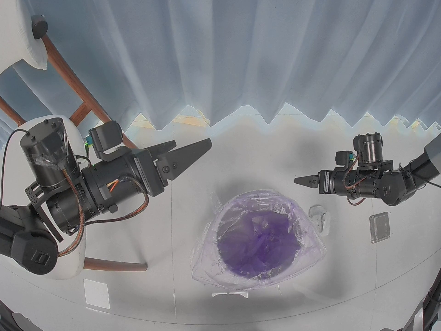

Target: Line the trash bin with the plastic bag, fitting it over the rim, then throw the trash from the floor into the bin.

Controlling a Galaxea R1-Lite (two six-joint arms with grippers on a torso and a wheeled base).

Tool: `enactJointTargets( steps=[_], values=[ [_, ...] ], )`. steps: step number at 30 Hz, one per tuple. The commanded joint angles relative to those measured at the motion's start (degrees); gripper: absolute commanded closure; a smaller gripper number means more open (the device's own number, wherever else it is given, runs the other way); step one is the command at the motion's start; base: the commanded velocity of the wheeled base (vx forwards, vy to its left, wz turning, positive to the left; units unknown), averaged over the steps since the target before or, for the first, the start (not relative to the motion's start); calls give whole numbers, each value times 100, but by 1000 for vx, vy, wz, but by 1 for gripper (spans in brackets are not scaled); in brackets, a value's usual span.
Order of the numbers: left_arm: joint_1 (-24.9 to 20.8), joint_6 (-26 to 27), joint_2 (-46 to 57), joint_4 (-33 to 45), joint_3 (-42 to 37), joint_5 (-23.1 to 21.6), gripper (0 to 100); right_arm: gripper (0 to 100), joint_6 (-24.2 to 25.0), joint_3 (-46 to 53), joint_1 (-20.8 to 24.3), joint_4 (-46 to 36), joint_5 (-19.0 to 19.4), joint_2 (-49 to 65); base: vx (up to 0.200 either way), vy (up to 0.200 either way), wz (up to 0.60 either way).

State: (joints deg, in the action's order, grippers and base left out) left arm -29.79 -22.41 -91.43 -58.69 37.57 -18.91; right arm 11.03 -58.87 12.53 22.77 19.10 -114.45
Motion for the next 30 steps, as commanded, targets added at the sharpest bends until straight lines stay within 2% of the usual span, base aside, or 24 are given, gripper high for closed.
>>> enactJointTargets(
  steps=[1, 6, 9, 14, 16, 24, 27, 30],
  values=[
    [-106, 87, -270, -11, 13, 10, 0, 0, -391, 429, -313, 1212, 507, -553, 0, 0, 0],
    [-44, -62, -534, -424, 365, 36, 0, 0, -426, 877, -322, 1502, 700, -429, 0, 0, 0],
    [88, -150, -718, -855, 488, 247, 0, 0, -383, 903, -313, 1493, 893, -227, 0, 0, 0],
    [132, -343, -797, -1031, 550, 300, 0, 0, -391, 991, -242, 1502, 920, -87, 0, 0, 0],
    [141, -598, -754, -987, 550, 194, 0, 0, -426, 1000, -163, 1520, 858, -87, 0, -100, 0],
    [141, -572, -754, -987, 532, 159, 0, 0, -576, 1026, -75, 1977, 630, -306, 0, -200, 0],
    [132, -326, -754, -1075, 514, 221, 0, 0, -734, 1088, -67, 2486, 349, -623, 0, 0, 0],
    [114, -27, -745, -1066, 506, 309, 0, 0, -760, 1132, -58, 2812, 296, -772, 0, 0, 0]
  ],
)
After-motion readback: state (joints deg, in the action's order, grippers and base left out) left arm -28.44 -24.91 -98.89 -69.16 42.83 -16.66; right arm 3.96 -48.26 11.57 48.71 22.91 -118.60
